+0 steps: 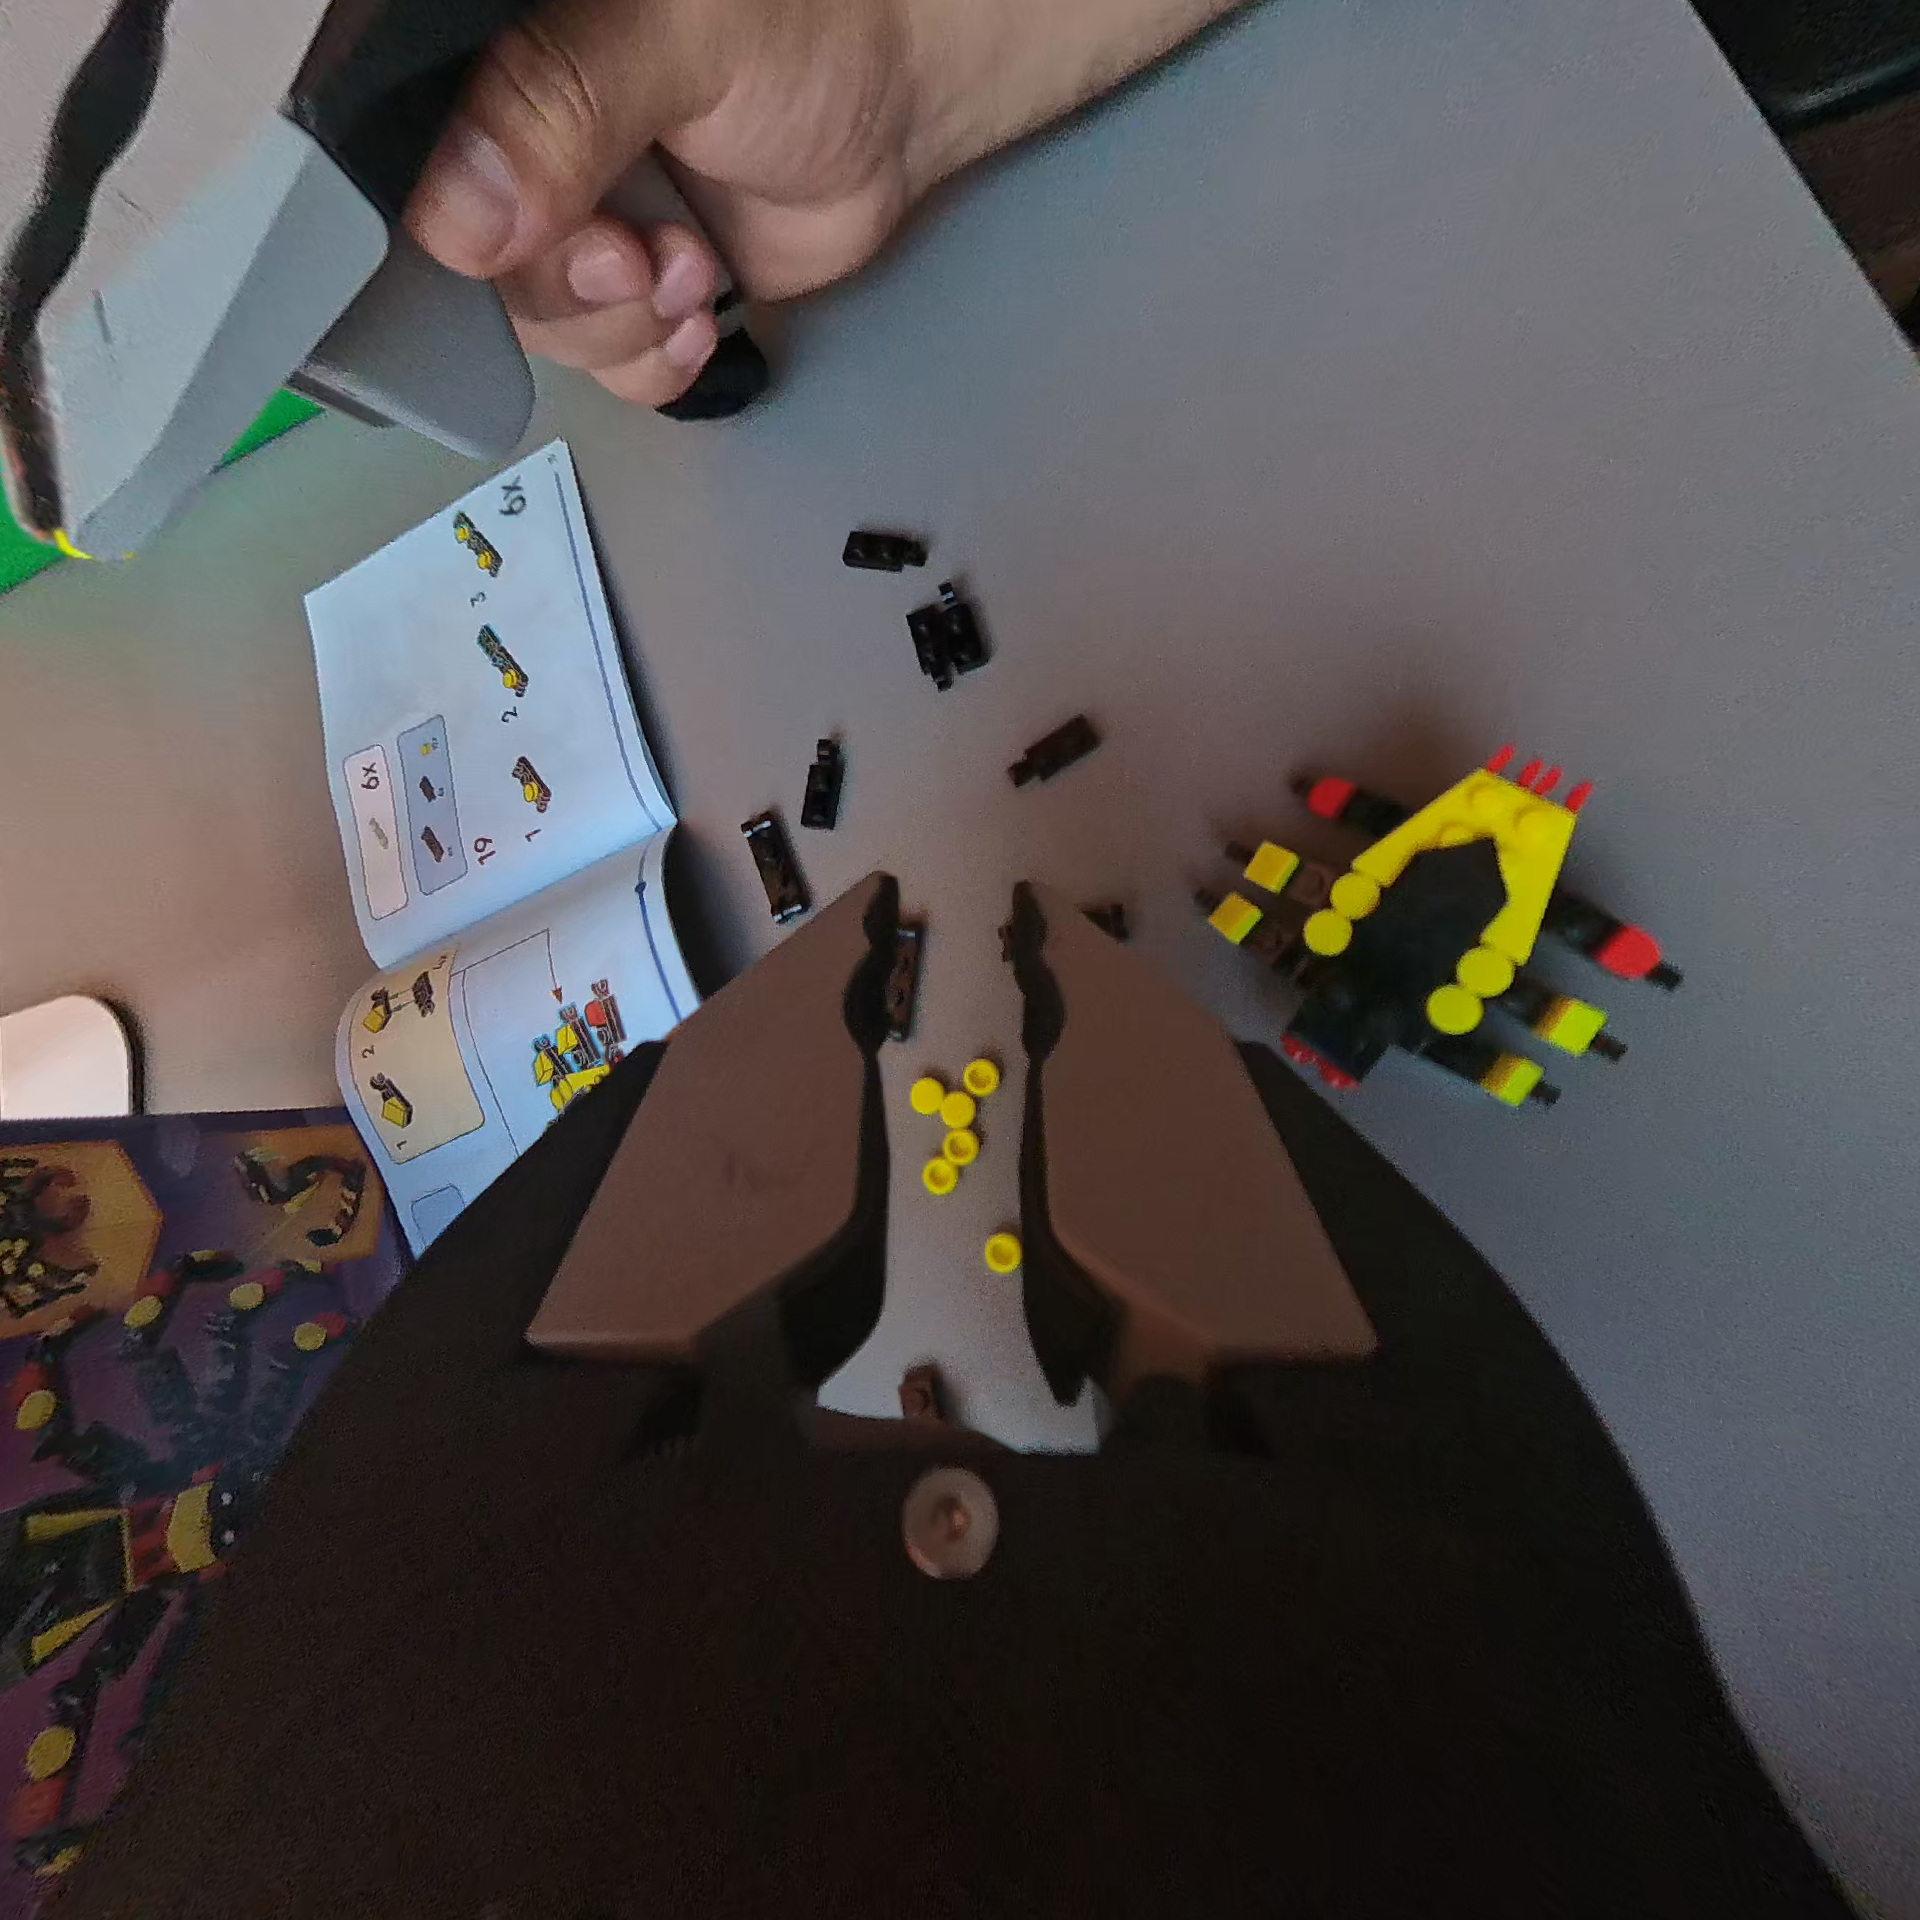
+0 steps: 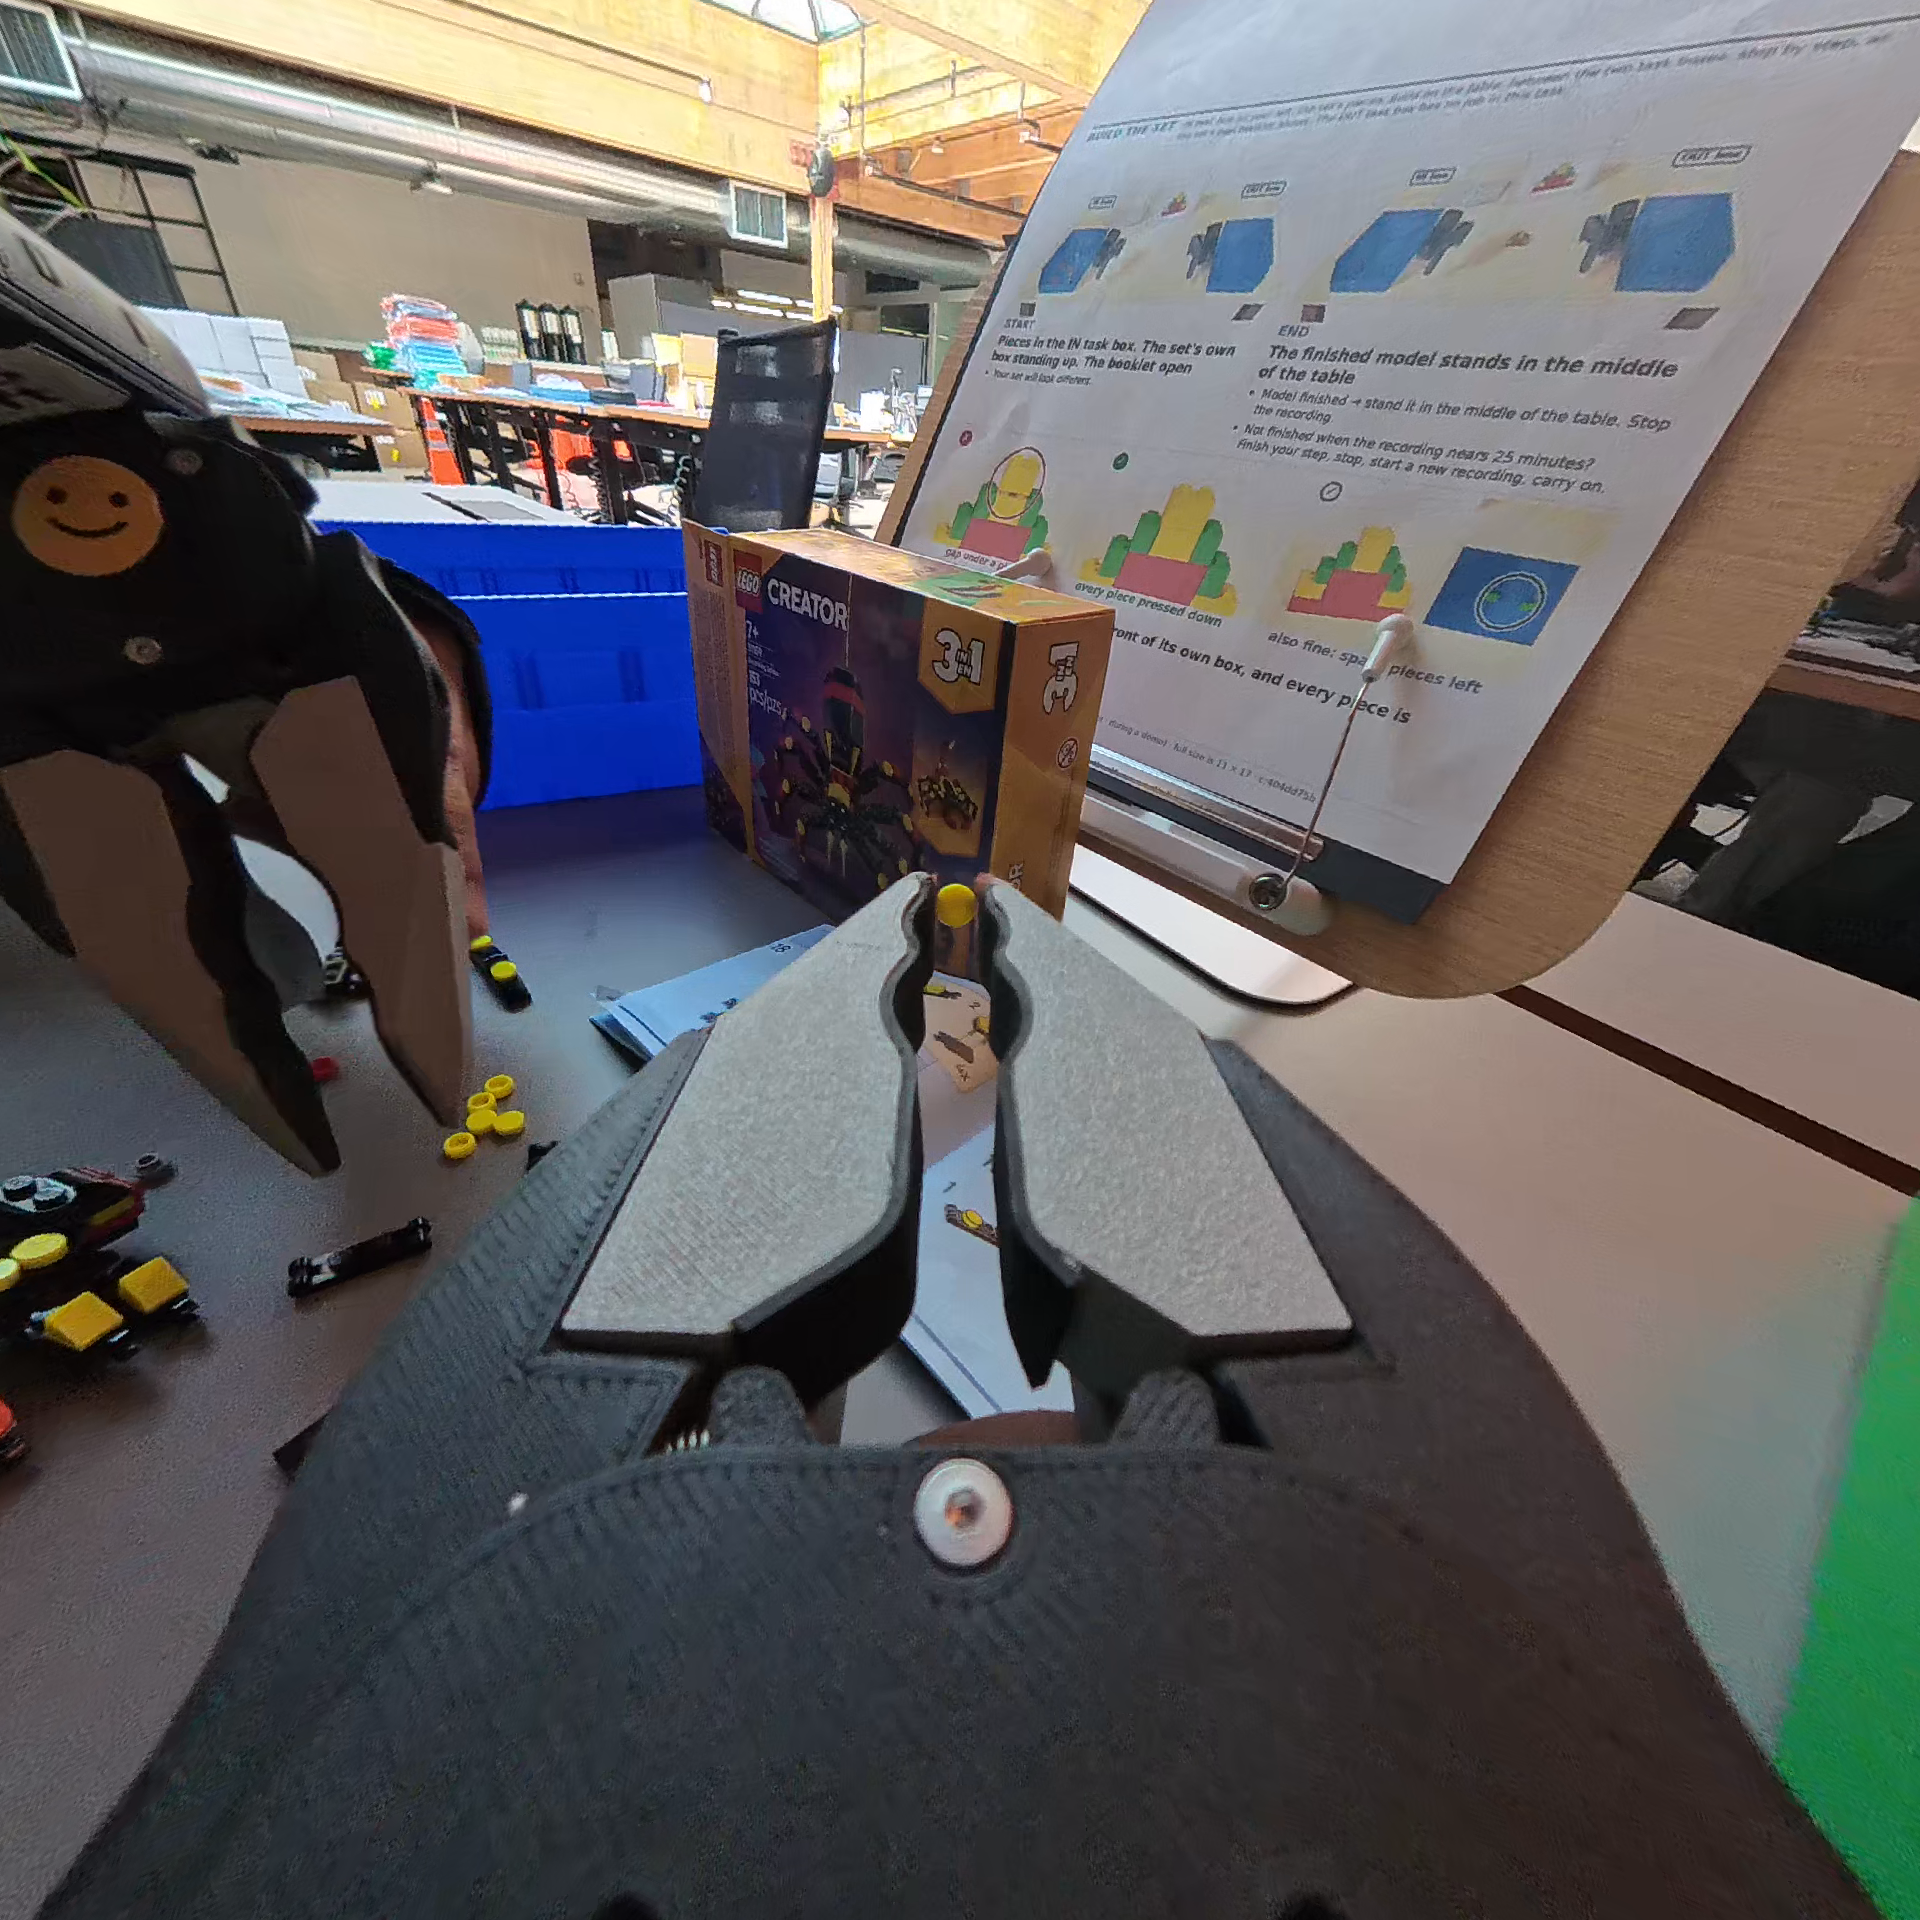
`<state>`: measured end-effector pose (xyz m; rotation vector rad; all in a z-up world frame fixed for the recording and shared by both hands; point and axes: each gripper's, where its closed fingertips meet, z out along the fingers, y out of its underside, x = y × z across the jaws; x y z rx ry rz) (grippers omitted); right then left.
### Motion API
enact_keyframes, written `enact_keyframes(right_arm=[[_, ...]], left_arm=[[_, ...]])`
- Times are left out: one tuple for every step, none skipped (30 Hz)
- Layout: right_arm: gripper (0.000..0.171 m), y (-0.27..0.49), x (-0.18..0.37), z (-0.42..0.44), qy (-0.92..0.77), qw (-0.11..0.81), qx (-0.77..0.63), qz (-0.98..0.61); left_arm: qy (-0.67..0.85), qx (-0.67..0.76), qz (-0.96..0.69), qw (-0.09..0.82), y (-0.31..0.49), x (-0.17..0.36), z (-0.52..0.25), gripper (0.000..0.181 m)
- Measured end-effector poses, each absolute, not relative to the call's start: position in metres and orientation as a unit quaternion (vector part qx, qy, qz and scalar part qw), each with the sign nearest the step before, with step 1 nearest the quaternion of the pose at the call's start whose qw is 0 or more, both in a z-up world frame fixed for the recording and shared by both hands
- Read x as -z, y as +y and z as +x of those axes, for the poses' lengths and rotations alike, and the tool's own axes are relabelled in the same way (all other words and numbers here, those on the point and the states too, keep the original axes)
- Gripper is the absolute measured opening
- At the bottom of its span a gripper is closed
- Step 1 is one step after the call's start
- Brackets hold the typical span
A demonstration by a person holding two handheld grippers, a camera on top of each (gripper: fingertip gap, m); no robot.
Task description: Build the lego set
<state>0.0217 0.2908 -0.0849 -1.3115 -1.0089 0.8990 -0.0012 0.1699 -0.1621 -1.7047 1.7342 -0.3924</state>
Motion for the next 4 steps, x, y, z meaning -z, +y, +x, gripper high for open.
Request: enact_keyframes(right_arm=[[0.003,0.291,0.086,0.021,-0.433,0.586,-0.388,-0.564],[0.003,0.29,0.087,0.02,-0.434,0.584,-0.389,-0.565],[0.003,0.29,0.088,0.019,-0.436,0.582,-0.389,-0.565],[0.004,0.289,0.089,0.017,-0.439,0.58,-0.388,-0.566]], left_arm=[[0.672,0.152,-0.647,0.327,0.17,0.165,-0.004,0.023],[0.681,0.166,-0.639,0.315,0.165,0.169,-0.005,0.026],[0.689,0.193,-0.631,0.298,0.157,0.172,-0.003,0.035],[0.694,0.217,-0.626,0.284,0.15,0.175,-0.001,0.046]])
